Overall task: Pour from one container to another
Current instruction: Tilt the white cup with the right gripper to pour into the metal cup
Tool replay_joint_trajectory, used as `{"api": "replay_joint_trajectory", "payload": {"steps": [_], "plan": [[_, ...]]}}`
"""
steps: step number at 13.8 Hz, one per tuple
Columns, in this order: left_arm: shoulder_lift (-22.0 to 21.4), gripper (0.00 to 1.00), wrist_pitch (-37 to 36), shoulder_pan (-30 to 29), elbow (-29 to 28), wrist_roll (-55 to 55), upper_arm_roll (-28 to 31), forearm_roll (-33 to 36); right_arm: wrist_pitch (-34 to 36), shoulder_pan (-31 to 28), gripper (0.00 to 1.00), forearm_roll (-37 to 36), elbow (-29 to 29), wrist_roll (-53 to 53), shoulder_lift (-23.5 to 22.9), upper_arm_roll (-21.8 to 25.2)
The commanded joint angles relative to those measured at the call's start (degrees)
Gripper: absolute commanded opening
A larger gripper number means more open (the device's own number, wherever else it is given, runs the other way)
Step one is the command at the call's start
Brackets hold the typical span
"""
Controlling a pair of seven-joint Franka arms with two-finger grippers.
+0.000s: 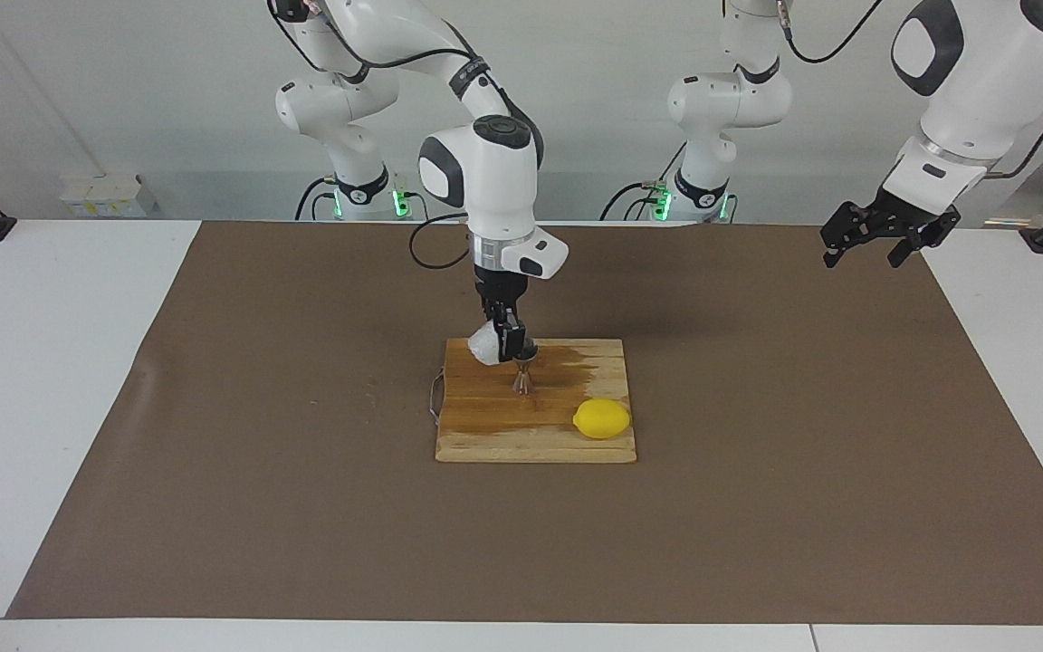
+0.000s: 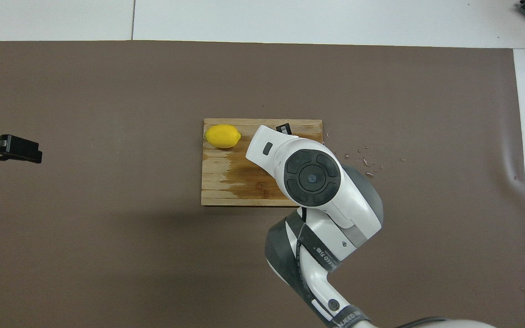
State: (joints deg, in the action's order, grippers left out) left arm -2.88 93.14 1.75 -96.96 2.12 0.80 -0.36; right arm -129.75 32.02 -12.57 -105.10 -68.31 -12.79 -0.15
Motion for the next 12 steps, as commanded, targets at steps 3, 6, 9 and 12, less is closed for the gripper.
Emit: {"api": "replay_joint_trajectory", "payload": {"steps": [3,6,9,12], "plan": [[-1.25,1.0,-0.07,-0.34,-1.13,0.17,-0.09,-0.61,-1.38,-0.47,0.11,-0.7,-1.34,0.9,0.48,-0.2],[-1.25,1.0,-0.07,-0.34,-1.13,0.17,-0.09,-0.61,-1.2,-0.91,0.11,3.93,-1.34,0.37,0.66,-0.2],[-1.25,1.0,-0.07,-0.34,-1.13,0.17,-0.09,-0.61,-0.94,-1.43,0.1,9.57,-1.34,-1.73,1.36,-0.2],[-1.25,1.0,-0.07,-0.34,-1.13,0.17,-0.09,-0.61,-0.41,-3.89,0.1,15.53,-1.34,-6.29,2.85,-0.2]]}}
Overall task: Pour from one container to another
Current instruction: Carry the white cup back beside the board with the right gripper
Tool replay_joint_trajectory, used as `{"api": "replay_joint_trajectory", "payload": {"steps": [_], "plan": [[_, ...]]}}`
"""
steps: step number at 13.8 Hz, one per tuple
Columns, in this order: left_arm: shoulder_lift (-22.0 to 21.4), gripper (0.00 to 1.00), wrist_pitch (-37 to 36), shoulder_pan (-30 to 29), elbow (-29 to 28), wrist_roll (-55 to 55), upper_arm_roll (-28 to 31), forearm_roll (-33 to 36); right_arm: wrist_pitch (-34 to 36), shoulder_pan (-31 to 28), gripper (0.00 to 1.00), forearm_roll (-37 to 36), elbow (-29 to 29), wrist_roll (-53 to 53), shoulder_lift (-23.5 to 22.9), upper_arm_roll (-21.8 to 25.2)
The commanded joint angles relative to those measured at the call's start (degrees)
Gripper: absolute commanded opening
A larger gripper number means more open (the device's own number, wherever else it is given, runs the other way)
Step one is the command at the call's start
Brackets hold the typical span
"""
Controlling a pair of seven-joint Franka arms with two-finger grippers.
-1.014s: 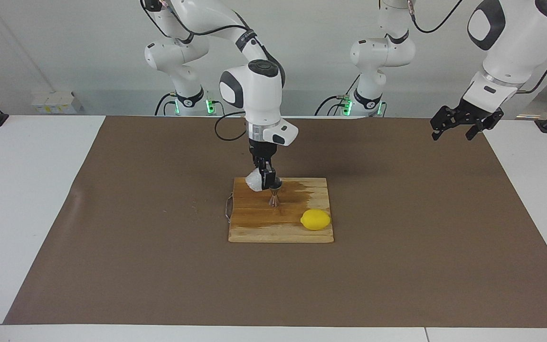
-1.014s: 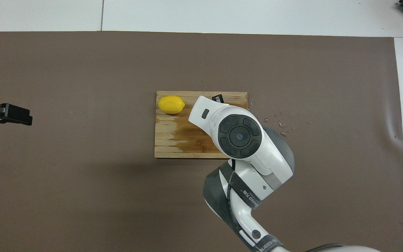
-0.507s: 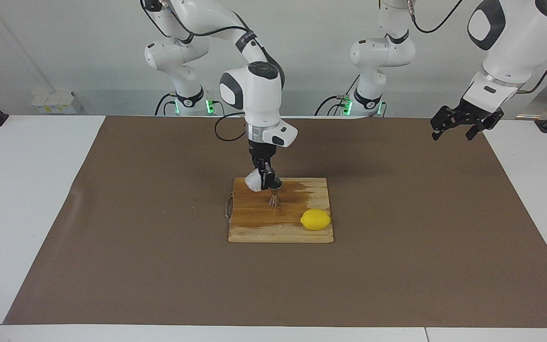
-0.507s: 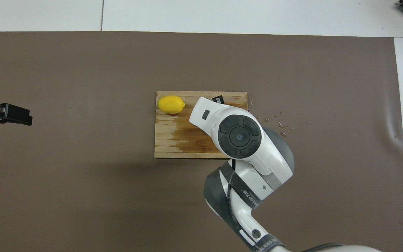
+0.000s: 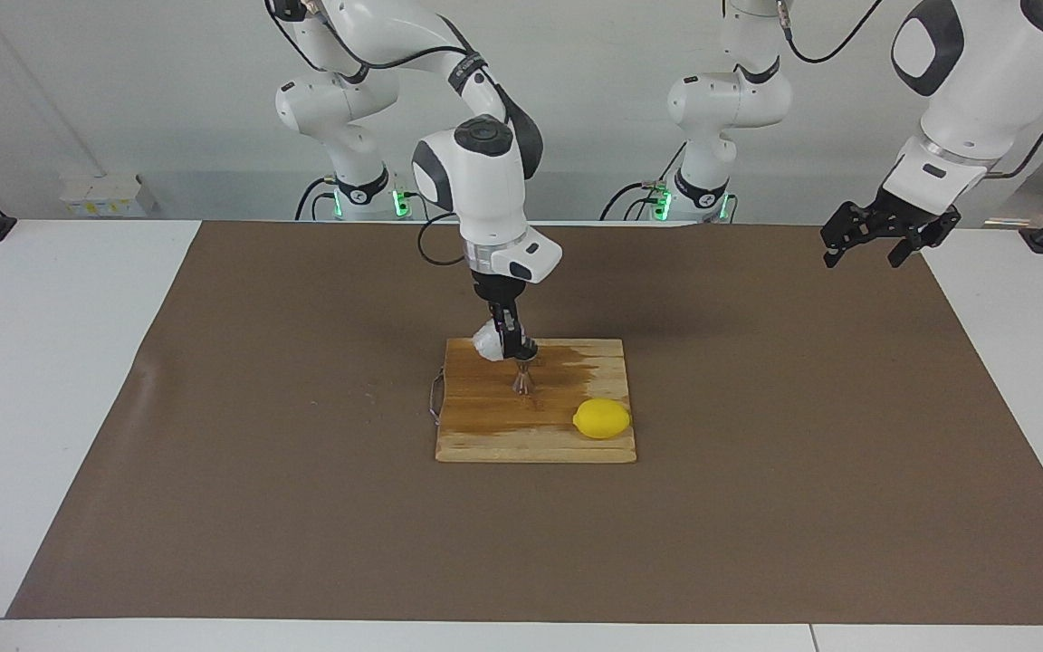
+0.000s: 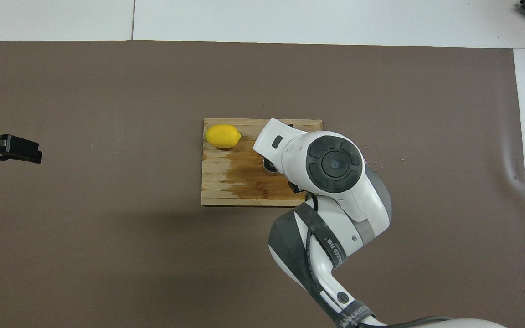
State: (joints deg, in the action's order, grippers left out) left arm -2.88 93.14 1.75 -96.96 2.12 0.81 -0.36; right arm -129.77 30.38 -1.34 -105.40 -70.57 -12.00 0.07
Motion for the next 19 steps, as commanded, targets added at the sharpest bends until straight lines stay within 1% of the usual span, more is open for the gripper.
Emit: {"api": "replay_joint_trajectory", "payload": {"steps": [1,3,5,9,12,14,15,16,17,18,19], "plan": [[-1.25,1.0,-0.07,-0.34,-1.13,0.17,-0.1,-0.61,-0.22,-3.65,0.1,7.2,-1.04,-6.22,2.5,-0.42],[-1.25,1.0,-0.07,-0.34,-1.13,0.17,-0.1,-0.61,1.61,-7.24,0.1,14.3,-1.03,-12.28,3.55,-0.42],[-1.25,1.0,-0.07,-0.34,-1.13,0.17,-0.1,-0.52,3.55,-12.42,0.1,25.1,-1.21,-20.27,3.65,-0.42],[-1.25,1.0,-0.07,-0.34,-1.13,0.17,-0.1,-0.61,3.91,-21.66,0.11,43.39,-7.44,-33.46,4.26,-0.34],[-1.25,1.0,-0.07,-0.34,-1.13,0.17,-0.1,-0.61,3.82,-26.85,0.11,51.85,-11.22,-43.92,1.99,-0.34],[-1.25,1.0,-0.07,-0.34,-1.13,0.17,-0.1,-0.61,3.99,-30.27,0.11,53.1,-13.33,-48.59,-0.12,-0.34],[-1.25,1.0,-0.07,-0.34,-1.13,0.17,-0.1,-0.61,5.65,-32.38,0.11,53.71,-13.25,-51.22,-2.66,-0.42],[-1.25,1.0,-0.07,-0.34,-1.13,0.17,-0.1,-0.61,7.23,-33.79,0.13,56.68,-13.08,-55.77,-5.29,-0.42],[-1.16,1.0,-0.07,-0.34,-1.13,0.17,-0.1,-0.61,7.16,-34.5,0.2,59.49,-13.08,-60.34,-6.8,-0.34],[-1.25,1.0,-0.07,-0.34,-1.13,0.17,-0.1,-0.61,6.99,-34.6,0.27,60.04,-13.08,-63.0,-6.81,-0.34],[-1.25,1.0,-0.07,-0.34,-1.13,0.17,-0.1,-0.61,7.42,-34.77,0.56,60.05,-13.08,-63.02,-6.81,-0.25]]}}
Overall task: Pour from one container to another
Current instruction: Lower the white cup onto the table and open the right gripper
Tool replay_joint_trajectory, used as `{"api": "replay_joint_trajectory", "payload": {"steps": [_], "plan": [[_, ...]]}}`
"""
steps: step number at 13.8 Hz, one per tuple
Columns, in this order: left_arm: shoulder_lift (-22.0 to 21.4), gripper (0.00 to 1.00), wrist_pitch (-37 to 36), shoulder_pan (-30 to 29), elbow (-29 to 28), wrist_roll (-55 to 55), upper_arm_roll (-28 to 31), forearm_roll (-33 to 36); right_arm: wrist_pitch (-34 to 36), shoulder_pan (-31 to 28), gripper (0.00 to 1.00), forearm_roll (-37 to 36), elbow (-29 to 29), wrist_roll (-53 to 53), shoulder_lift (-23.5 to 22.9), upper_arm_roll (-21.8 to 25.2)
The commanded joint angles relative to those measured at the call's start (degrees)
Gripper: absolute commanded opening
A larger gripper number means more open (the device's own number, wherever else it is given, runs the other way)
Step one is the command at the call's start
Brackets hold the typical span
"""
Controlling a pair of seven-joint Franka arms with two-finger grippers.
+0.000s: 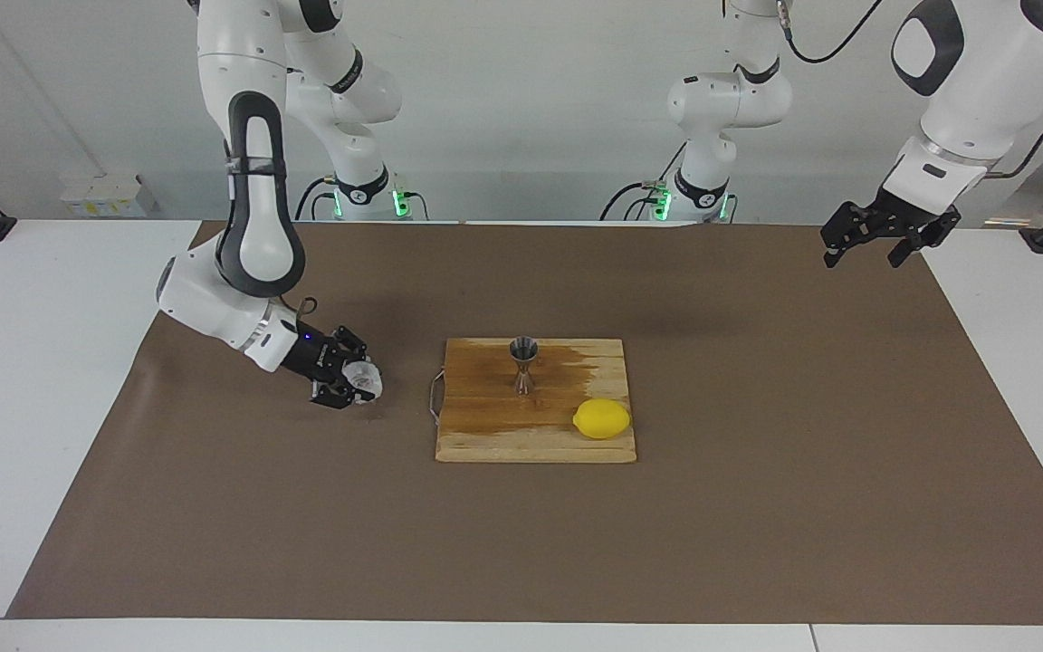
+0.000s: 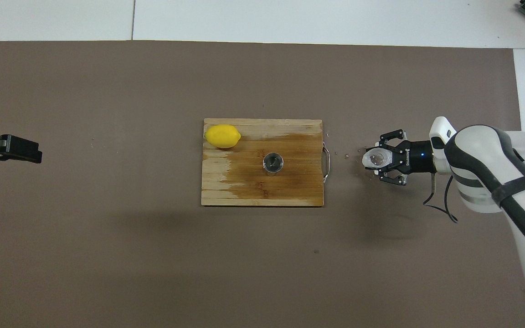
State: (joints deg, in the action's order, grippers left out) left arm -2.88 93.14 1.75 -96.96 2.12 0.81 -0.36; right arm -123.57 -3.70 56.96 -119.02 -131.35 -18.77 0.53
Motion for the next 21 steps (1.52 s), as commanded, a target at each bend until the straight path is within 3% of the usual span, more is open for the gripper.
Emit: {"api": "replay_joint_trajectory", "payload": {"steps": [1,4,9,15,18,21], "plan": [[-1.25,1.0,-0.07,-0.34,-1.13,0.17,-0.1,-0.61,1.66,-0.69,1.0,1.75,0.54,-2.16,-0.04,-0.8],[-1.25,1.0,-0.07,-0.34,-1.13,0.17,-0.1,-0.61,1.4,0.71,1.0,0.88,0.72,3.96,3.63,-0.53],[-1.25,1.0,-0.07,-0.34,-1.13,0.26,-0.1,-0.52,1.32,4.13,1.0,-15.54,0.72,29.87,10.76,-0.53],[-1.25,1.0,-0.07,-0.34,-1.13,0.17,-0.1,-0.61,-0.36,6.78,1.0,-39.26,2.38,70.37,10.94,-0.53],[-1.25,1.0,-0.07,-0.34,-1.13,0.17,-0.1,-0.61,1.66,7.57,1.0,-51.13,4.05,89.71,12.08,-0.53],[-1.25,1.0,-0.07,-0.34,-1.13,0.17,-0.1,-0.61,11.74,7.57,1.0,-55.36,8.17,106.15,13.4,-0.44]]}}
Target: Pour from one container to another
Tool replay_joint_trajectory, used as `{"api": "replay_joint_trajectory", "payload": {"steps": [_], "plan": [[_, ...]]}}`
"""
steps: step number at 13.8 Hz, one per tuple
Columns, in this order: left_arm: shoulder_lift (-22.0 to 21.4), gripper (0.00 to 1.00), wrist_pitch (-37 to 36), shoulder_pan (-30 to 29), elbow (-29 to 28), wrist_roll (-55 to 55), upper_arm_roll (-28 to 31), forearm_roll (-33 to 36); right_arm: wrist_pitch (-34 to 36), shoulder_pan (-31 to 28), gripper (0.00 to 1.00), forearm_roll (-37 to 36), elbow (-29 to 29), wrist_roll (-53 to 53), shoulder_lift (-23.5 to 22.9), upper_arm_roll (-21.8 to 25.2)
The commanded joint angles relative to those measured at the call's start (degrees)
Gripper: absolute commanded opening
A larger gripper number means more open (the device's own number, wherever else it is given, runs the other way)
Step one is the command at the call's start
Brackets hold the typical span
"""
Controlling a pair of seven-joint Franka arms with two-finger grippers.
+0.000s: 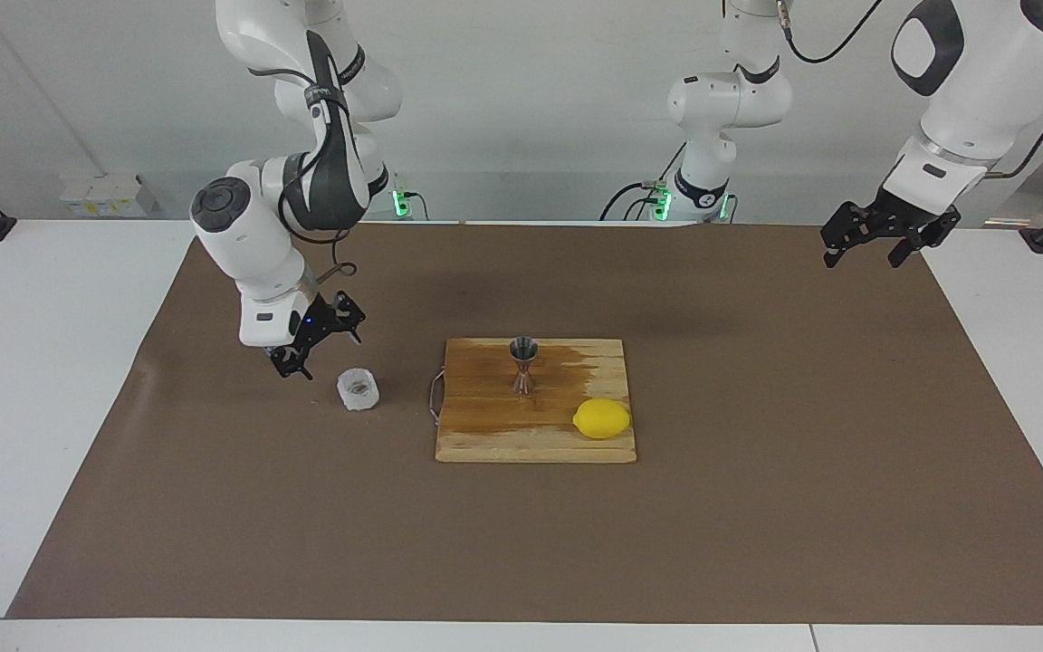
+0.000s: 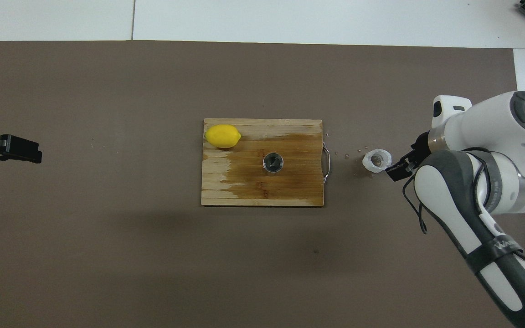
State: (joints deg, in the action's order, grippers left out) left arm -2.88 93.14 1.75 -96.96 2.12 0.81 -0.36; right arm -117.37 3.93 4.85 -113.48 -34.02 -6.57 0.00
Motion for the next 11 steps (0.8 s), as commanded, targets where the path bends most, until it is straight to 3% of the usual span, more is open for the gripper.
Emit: {"api": "replay_joint_trajectory", "payload": {"steps": [1,3,5,7,11], "plan": [[-1.25,1.0,-0.07,-0.34,-1.13,0.17,-0.1,-0.52,10.19,0.02,1.0,-6.05,5.43,15.23,1.21,0.0],[-1.25,1.0,-0.07,-0.34,-1.13,0.17,-0.1,-0.52,19.68,-0.06,1.0,-7.04,11.15,26.41,1.56,-0.27],[-1.25,1.0,-0.07,-0.34,-1.13,0.17,-0.1,-0.61,24.37,-0.24,1.0,-6.43,13.1,36.96,6.36,-0.27],[-1.25,1.0,-0.07,-0.34,-1.13,0.17,-0.1,-0.61,26.48,0.02,1.0,-4.94,13.11,38.41,10.6,-0.35],[-1.25,1.0,-0.07,-0.34,-1.13,0.17,-0.02,-0.61,26.85,-1.82,1.0,-4.76,15.13,37.63,10.44,0.43]]}}
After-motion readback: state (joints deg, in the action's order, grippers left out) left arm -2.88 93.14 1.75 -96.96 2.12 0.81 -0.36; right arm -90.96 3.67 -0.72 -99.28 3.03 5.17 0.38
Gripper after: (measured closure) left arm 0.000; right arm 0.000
